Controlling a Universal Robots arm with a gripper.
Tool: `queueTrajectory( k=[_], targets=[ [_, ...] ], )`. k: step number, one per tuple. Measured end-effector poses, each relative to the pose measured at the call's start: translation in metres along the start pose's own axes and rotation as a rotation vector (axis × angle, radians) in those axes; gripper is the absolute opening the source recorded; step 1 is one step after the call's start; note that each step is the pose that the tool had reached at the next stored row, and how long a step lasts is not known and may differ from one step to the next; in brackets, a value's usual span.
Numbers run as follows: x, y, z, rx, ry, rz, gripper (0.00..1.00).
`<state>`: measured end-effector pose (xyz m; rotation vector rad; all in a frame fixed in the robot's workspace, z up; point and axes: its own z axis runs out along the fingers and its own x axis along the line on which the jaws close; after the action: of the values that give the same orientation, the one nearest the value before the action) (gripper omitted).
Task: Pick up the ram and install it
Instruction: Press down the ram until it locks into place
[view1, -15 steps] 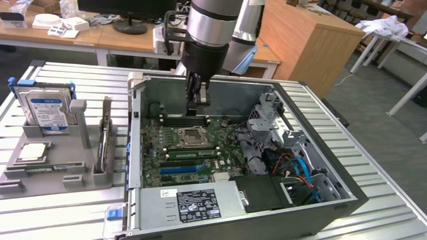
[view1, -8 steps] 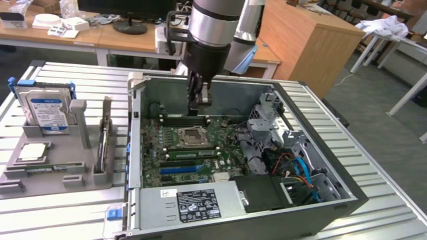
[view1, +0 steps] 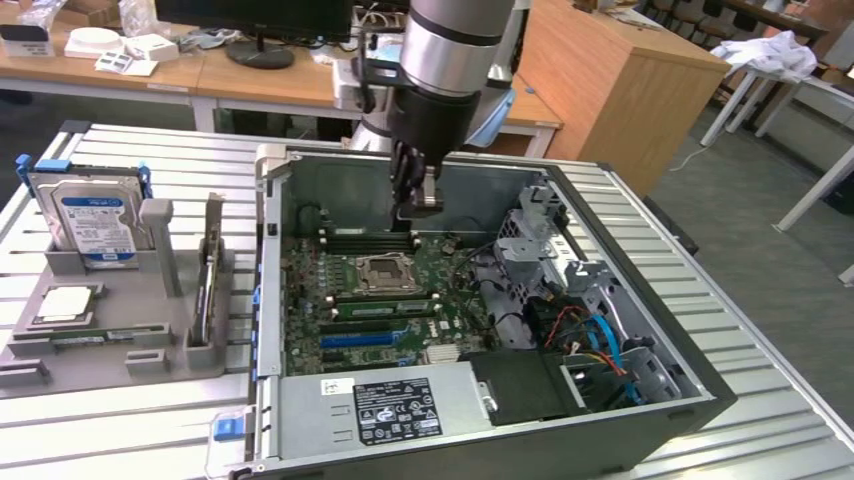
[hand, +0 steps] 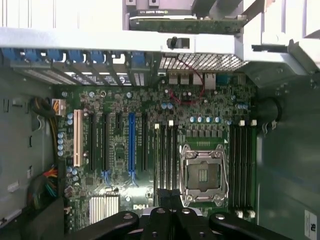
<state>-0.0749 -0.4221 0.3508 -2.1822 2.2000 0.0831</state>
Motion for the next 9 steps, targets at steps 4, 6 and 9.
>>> queueTrajectory(
  k=[4, 6, 9],
  targets=[
    [0.0, -0.0094, -0.0001, -0.0008, 0.0, 0.0, 0.11],
    [0.0, -0.0143, -0.0001, -0.0013, 0.0, 0.0, 0.11],
    [0.0, -0.0202, -0.0002, -0.0018, 0.0001, 0.0, 0.11]
  ],
)
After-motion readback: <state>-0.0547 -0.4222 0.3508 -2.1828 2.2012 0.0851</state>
